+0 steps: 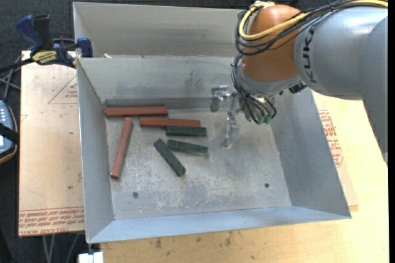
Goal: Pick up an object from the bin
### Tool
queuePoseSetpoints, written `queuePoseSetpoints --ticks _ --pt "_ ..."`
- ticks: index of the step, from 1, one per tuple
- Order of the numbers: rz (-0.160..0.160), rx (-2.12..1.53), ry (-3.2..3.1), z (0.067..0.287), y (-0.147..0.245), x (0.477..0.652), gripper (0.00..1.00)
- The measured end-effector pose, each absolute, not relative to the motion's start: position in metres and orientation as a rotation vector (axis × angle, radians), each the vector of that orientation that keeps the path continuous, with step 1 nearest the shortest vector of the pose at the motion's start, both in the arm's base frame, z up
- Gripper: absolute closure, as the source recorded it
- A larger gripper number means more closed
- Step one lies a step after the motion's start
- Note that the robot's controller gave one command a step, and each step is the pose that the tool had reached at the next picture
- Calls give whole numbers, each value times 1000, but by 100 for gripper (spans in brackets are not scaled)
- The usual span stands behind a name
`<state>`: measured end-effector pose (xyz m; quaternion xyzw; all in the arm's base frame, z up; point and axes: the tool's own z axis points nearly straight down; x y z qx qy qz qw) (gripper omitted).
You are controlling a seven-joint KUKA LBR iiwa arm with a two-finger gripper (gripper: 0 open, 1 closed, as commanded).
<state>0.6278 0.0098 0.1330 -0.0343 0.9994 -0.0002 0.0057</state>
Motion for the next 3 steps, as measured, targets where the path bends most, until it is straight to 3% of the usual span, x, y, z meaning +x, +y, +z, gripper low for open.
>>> queuePoseSetpoints --ticks 1,2,3 --pt "2 -313 3128 122 51 627 0" --pt "2 -263 3122 96 77 630 0" --pt "7 -6 3131 75 48 630 100"
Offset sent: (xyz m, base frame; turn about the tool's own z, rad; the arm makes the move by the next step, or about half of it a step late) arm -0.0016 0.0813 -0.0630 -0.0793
